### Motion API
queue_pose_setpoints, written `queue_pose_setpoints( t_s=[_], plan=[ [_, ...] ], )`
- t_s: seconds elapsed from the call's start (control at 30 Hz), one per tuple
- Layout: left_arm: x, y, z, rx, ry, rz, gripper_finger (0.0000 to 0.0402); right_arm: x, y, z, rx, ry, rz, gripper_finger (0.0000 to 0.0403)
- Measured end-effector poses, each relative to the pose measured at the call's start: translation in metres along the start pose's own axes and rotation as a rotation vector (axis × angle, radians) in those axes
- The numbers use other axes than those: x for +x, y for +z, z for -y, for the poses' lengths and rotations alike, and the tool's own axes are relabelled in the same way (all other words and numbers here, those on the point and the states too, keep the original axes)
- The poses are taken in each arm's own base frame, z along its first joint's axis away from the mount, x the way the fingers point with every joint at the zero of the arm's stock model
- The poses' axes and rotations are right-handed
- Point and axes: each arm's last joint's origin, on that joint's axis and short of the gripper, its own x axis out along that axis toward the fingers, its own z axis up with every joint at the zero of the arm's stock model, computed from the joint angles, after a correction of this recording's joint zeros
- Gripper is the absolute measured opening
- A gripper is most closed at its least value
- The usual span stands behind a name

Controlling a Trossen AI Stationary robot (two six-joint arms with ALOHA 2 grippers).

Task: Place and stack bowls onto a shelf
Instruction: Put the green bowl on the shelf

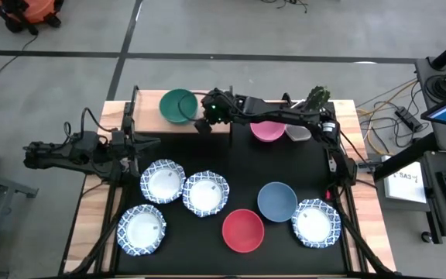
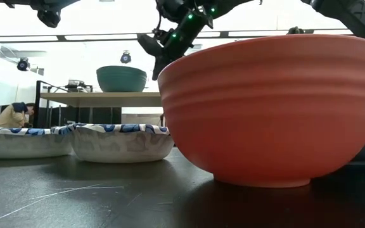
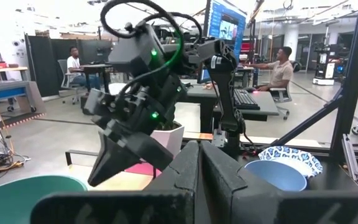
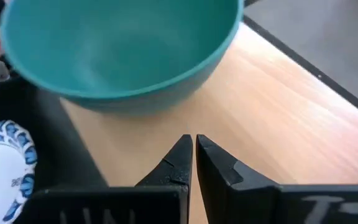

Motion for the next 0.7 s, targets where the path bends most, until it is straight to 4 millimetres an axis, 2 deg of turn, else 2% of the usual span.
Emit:
queue_pose_setpoints(
  t_s=[0.13,0.27,0.4,0.7],
  plan=[
    [0.0,0.0,0.0,-0.001,0.0,0.002,0.0,0.01,-0.004,-0.009,-0.017,0.024,0.075,0.0013],
    [0.0,0.001,0.0,-0.003,0.0,0.008,0.0,0.018,0.001,-0.012,0.0,0.061,0.258,0.0013],
    [0.0,0.001,0.0,-0.003,0.0,0.009,0.0,0.022,0.004,-0.013,-0.006,0.081,0.353,0.0013],
    [0.0,0.001,0.0,-0.005,0.0,0.014,0.0,0.05,-0.007,-0.014,-0.02,0.095,0.393,0.0013]
  ],
)
